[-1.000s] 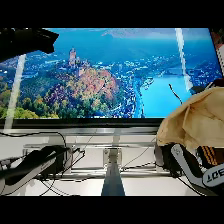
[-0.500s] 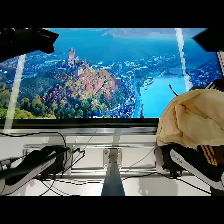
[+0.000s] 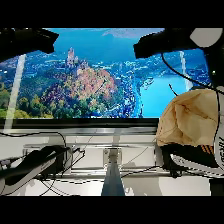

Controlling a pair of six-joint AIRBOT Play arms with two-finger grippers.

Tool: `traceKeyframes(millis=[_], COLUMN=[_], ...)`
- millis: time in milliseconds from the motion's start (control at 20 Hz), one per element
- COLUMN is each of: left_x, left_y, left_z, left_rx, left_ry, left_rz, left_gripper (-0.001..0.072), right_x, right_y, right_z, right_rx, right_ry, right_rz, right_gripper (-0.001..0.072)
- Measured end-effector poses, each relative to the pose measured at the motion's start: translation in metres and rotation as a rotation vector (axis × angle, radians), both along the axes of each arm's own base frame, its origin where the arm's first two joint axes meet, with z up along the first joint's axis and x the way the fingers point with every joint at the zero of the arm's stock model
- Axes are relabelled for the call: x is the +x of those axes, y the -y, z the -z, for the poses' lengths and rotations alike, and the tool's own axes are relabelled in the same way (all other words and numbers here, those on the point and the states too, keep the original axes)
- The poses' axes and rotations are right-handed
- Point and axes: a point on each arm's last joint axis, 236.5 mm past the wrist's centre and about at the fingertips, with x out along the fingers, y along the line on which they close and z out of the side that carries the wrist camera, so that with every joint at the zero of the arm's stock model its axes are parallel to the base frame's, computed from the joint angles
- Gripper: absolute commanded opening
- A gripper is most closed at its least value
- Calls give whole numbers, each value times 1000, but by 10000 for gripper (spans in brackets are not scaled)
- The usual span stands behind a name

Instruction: Fold the clothes and pants, and hang the long-sleeved shirts on hangers.

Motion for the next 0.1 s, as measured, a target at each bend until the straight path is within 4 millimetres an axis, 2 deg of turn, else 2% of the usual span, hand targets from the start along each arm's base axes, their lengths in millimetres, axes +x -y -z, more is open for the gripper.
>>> traceKeyframes(millis=[100], left_x=[0], left_y=[0], left_z=[0], left_rx=[0], left_ry=[0], left_rz=[0], left_gripper=[14], right_x=[2], right_y=[-3], right_z=[5], right_rx=[-7], right_ry=[-6], right_rz=[-5], right_gripper=[9])
